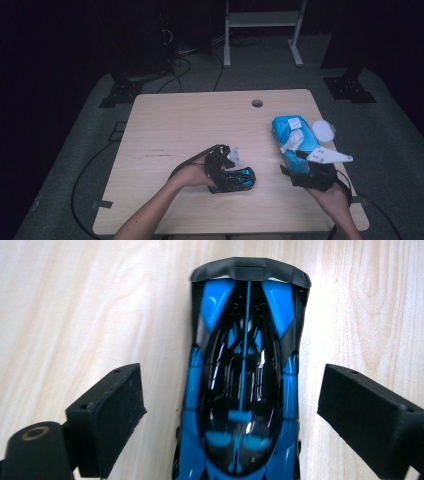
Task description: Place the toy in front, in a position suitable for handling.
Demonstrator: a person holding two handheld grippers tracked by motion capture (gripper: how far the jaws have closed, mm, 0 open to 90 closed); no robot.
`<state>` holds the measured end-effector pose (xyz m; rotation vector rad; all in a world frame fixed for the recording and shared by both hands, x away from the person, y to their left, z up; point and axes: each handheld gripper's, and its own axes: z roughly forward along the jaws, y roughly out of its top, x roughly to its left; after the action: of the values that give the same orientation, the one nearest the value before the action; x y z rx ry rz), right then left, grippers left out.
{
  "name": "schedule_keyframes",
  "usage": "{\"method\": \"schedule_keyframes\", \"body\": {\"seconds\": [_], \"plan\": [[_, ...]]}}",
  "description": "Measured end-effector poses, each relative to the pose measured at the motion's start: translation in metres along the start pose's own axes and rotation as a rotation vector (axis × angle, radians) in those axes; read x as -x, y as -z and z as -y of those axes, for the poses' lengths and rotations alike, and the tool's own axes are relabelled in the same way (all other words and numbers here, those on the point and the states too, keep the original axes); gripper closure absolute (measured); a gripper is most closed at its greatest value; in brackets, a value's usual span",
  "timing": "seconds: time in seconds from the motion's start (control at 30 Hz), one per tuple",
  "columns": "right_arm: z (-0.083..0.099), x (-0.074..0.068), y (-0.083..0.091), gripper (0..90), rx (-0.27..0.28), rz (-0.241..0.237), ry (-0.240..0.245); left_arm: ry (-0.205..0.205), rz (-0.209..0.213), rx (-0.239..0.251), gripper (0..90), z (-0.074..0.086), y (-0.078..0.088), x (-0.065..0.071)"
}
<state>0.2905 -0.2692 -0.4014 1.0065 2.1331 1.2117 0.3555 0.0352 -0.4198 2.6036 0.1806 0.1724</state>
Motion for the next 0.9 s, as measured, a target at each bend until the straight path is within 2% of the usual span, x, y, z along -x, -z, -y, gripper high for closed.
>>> {"method": "schedule_keyframes", "body": {"seconds": [0.07,0.13,0.17,0.23,0.27,0.37,0.4,0.47,0.53,0.57,0.6,0.63,0.67,0.7,0.77,0.83,0.9], "plan": [[-0.012,0.018,-0.008,23.7,-0.024,0.069,0.014,0.014,-0.014,0.028,9.3,0.008,0.005,0.001],[-0.014,0.023,-0.011,23.7,-0.029,0.079,0.018,0.034,-0.015,0.054,9.3,0.016,0.008,0.001],[-0.019,0.034,-0.019,23.7,-0.058,0.1,0.014,0.042,-0.02,0.062,9.3,0.02,0.009,0.001],[-0.02,0.037,-0.023,23.7,-0.072,0.107,0.012,0.048,-0.03,0.064,9.3,0.026,0.009,0.002],[-0.02,0.046,-0.031,23.9,-0.092,0.121,-0.001,0.055,-0.034,0.074,9.3,0.031,0.009,0.004],[-0.018,0.056,-0.045,24.2,-0.148,0.14,-0.015,0.058,-0.041,0.088,9.2,0.035,0.01,0.005],[-0.018,0.056,-0.045,24.2,-0.148,0.14,-0.015,0.064,-0.044,0.102,9.2,0.037,0.01,0.005],[-0.014,0.062,-0.055,26.4,-0.185,0.15,-0.033,0.072,-0.057,0.122,9.0,0.04,0.012,0.006],[-0.012,0.066,-0.059,29.8,-0.198,0.148,-0.042,0.079,-0.078,0.164,8.9,0.045,0.016,0.008],[-0.012,0.066,-0.059,29.8,-0.198,0.148,-0.042,0.079,-0.078,0.164,8.9,0.045,0.016,0.008],[-0.011,0.067,-0.061,31.9,-0.206,0.154,-0.05,0.079,-0.091,0.181,8.9,0.047,0.017,0.009],[-0.009,0.068,-0.064,39.5,-0.218,0.165,-0.05,0.073,-0.102,0.205,8.9,0.05,0.018,0.011],[-0.009,0.068,-0.064,39.5,-0.218,0.165,-0.05,0.073,-0.102,0.205,8.9,0.05,0.018,0.011],[-0.008,0.068,-0.065,48.0,-0.232,0.183,-0.047,0.073,-0.109,0.214,8.8,0.052,0.018,0.012],[-0.008,0.068,-0.065,51.3,-0.235,0.191,-0.048,0.075,-0.123,0.229,8.7,0.056,0.018,0.014],[-0.007,0.067,-0.067,64.5,-0.237,0.2,-0.043,0.086,-0.128,0.25,8.7,0.061,0.017,0.014],[-0.007,0.066,-0.067,68.0,-0.24,0.196,-0.046,0.087,-0.131,0.256,8.6,0.063,0.017,0.015]]}}
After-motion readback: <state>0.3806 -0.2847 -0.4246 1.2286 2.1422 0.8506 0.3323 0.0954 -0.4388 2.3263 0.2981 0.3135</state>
